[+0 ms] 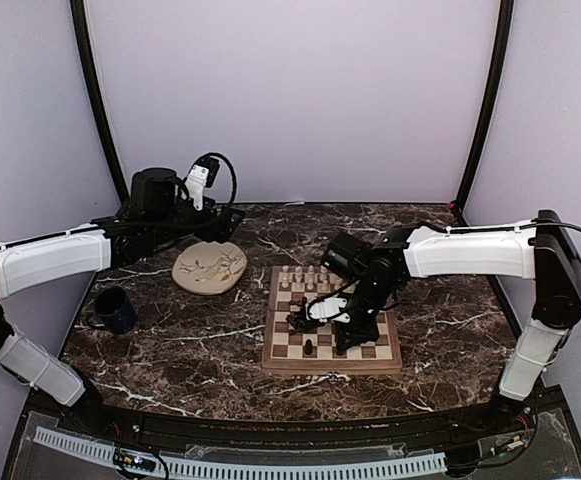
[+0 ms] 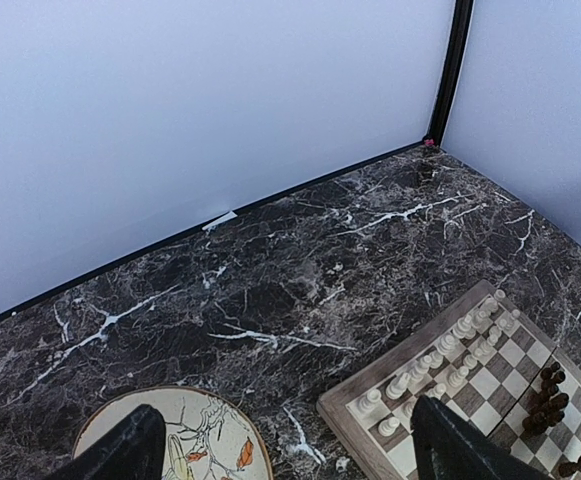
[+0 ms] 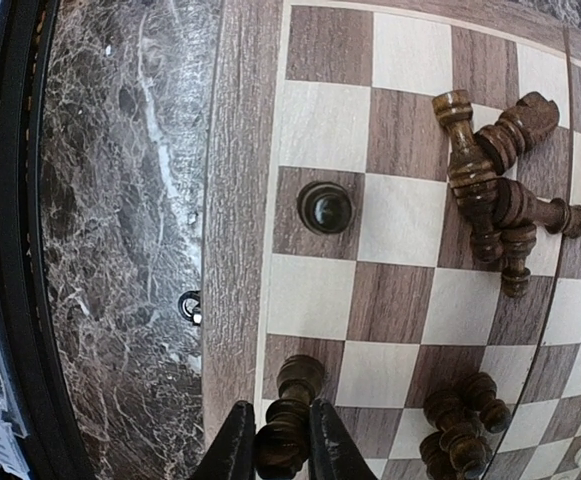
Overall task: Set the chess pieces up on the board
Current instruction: Place the king on d8.
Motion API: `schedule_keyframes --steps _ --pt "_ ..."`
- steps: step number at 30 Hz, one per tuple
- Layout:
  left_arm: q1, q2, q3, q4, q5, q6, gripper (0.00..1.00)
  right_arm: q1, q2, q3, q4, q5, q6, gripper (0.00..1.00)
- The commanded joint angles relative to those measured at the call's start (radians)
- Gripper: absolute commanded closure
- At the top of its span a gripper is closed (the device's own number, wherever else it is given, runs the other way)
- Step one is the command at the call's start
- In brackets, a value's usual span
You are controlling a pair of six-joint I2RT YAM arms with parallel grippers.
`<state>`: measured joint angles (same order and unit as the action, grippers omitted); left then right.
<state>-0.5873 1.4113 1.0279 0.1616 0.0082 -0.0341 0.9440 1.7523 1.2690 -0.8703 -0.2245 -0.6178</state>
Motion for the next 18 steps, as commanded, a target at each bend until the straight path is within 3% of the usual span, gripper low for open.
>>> schedule_keyframes --steps 1,4,9,13,18 --pt "-0.002 -0.005 0.031 -0.008 0.012 0.004 0.13 0.01 0.003 0.001 0.006 -0.004 0.011 0.76" --pt "-0.002 0.0 0.032 -0.008 0.015 0.003 0.13 0.008 -0.016 0.016 -0.006 0.005 0.015 0.67" --pt "-0.002 0.006 0.035 -0.014 0.026 -0.001 0.12 -0.03 -0.032 0.097 -0.091 -0.044 0.01 0.63" --pt "-0.002 0.006 0.035 -0.014 0.031 -0.003 0.12 -0.103 -0.053 0.144 -0.121 -0.076 0.02 0.62" --pt "-0.002 0.014 0.037 -0.018 0.037 -0.004 0.13 -0.168 -0.044 0.153 -0.083 -0.004 0.064 0.69"
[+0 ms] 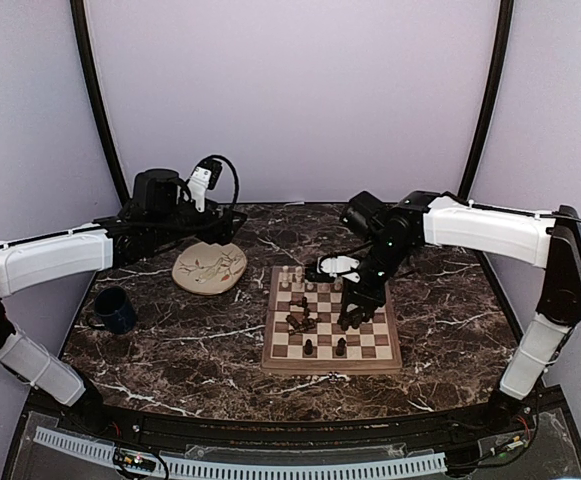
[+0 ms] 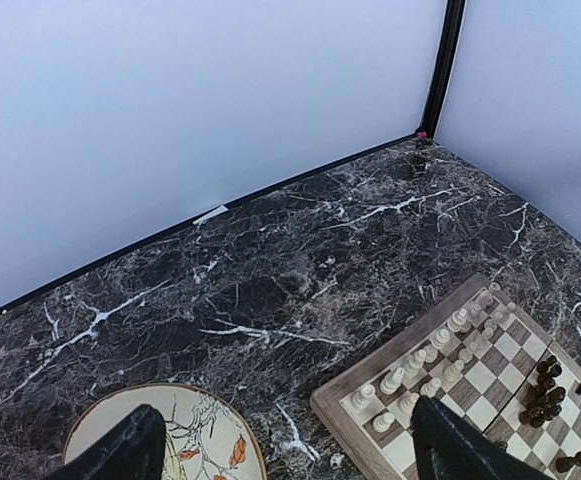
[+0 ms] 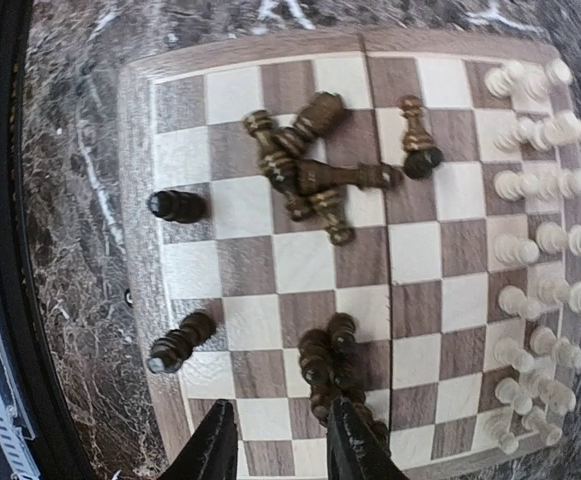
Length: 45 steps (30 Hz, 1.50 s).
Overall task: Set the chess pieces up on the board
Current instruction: Place the king on d8, then pick up the bishop from the chessboard.
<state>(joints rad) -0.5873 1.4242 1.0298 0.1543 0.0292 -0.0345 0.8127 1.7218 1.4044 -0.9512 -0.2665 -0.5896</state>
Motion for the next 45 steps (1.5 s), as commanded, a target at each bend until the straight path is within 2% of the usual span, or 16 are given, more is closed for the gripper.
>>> schedule_keyframes --steps 1,6,17,26,40,45 --pt "-0.002 0.003 0.036 -0.011 0.017 -0.005 0.13 -0.041 -0.009 0.012 0.009 0.058 0.04 0.7" --pt "-0.002 0.007 0.04 -0.013 0.029 -0.008 0.12 -0.045 0.018 -0.017 0.033 0.096 0.054 0.73" --pt "-0.002 0.009 0.042 -0.019 0.04 -0.01 0.12 -0.045 0.105 -0.005 0.033 0.066 0.062 0.69" --pt "-0.001 0.01 0.044 -0.019 0.049 -0.013 0.12 -0.033 0.128 -0.007 0.029 0.036 0.06 0.78" --pt "-0.002 0.013 0.046 -0.021 0.056 -0.015 0.13 0.001 0.174 0.005 0.031 0.047 0.065 0.79" --pt "-0.003 0.013 0.046 -0.022 0.058 -0.014 0.13 0.01 0.168 0.019 0.021 0.036 0.063 0.87"
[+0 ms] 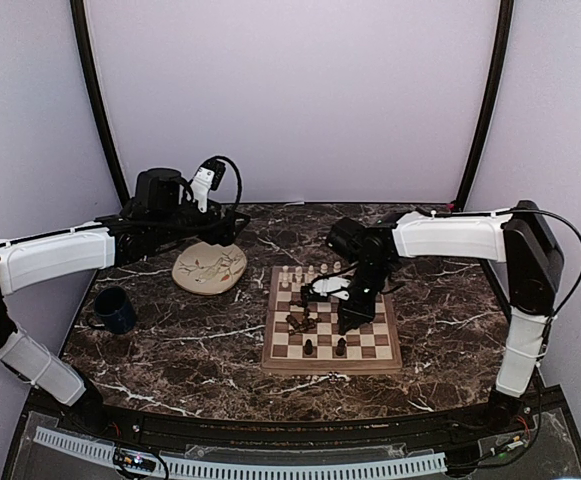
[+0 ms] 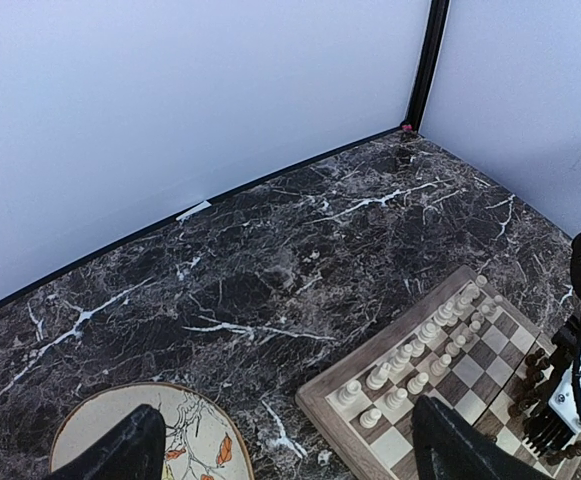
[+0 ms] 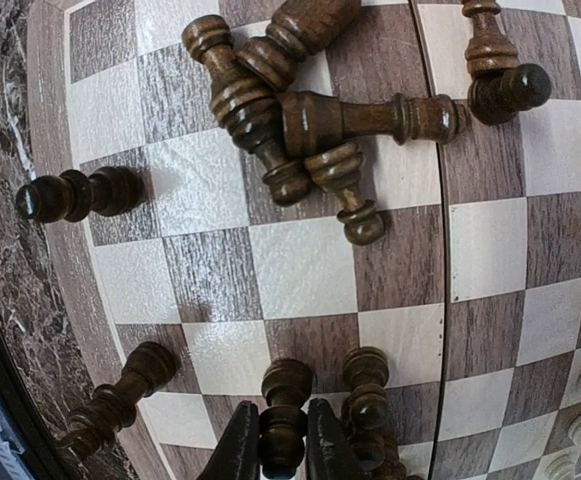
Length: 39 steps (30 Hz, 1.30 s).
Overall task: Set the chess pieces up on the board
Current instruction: Pick up the bishop from the chessboard, then place the bishop on c8.
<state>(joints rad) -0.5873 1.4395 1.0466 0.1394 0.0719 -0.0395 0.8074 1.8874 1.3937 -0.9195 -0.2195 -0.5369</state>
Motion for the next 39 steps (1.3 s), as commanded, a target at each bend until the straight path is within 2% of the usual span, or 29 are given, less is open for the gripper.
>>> schedule_keyframes --steps 1,12,18,22,29,39 --pt "-0.003 -0.002 0.029 -0.007 0.017 -0.01 0.13 0.016 -0.001 0.033 -0.015 -0.018 0.009 0.88" --pt "-0.005 0.002 0.029 -0.008 0.019 -0.01 0.13 0.015 -0.085 0.041 -0.038 -0.005 0.002 0.93" --pt "-0.004 -0.005 0.032 -0.013 0.007 0.005 0.12 0.006 -0.196 -0.072 -0.026 -0.011 -0.018 0.93" --pt "-0.004 -0.004 0.033 -0.014 0.008 0.007 0.13 0.009 -0.252 -0.119 -0.05 -0.102 -0.058 0.92" --pt "-0.005 -0.007 0.035 -0.017 0.005 0.012 0.12 0.071 -0.254 -0.174 -0.084 -0.084 -0.109 0.92" --pt "-0.005 -0.01 0.035 -0.017 0.011 0.01 0.13 0.101 -0.214 -0.181 -0.019 0.02 -0.082 0.92"
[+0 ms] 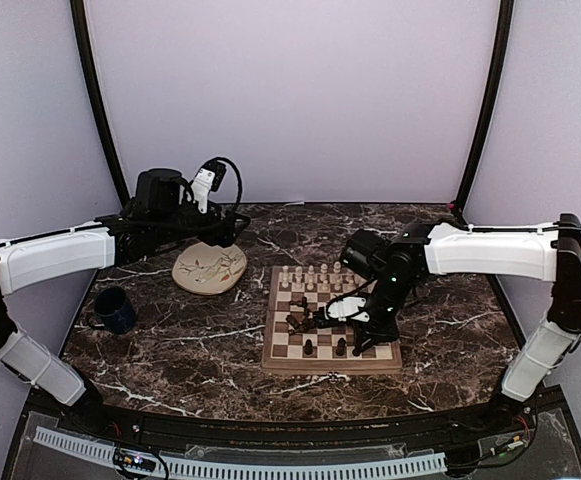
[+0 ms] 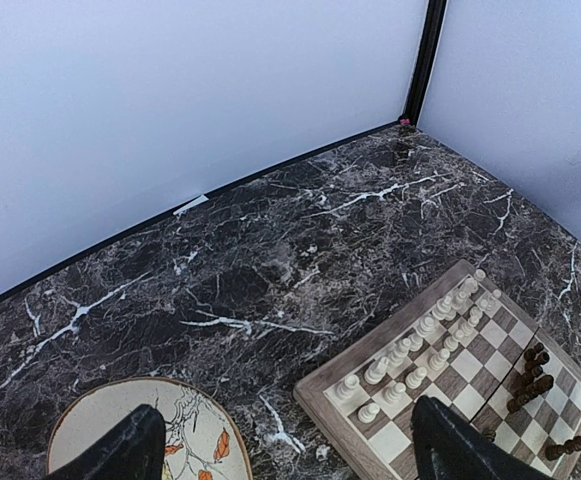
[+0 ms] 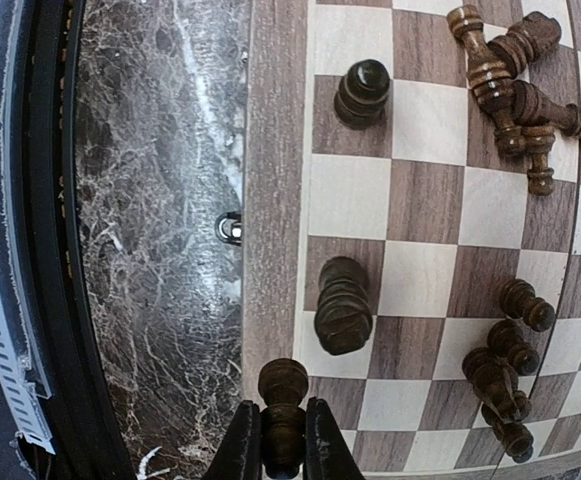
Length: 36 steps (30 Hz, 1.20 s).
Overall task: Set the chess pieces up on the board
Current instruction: Place the bishop on c8.
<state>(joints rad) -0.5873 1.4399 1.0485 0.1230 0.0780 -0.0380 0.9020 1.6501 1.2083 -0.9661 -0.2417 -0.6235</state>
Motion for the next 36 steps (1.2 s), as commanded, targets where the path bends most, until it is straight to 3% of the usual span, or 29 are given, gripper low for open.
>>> schedule_keyframes --steps 1,29,36 --pt "-0.005 -0.011 0.033 0.0 0.005 0.008 0.13 0.009 0.026 0.005 0.03 0.042 0.005 0.92" --pt "-0.004 -0.006 0.034 -0.002 0.011 0.009 0.12 0.014 0.066 -0.038 0.101 0.08 0.012 0.89" --pt "-0.005 -0.006 0.033 -0.002 0.012 0.009 0.12 0.014 0.064 -0.036 0.107 0.088 0.019 0.78"
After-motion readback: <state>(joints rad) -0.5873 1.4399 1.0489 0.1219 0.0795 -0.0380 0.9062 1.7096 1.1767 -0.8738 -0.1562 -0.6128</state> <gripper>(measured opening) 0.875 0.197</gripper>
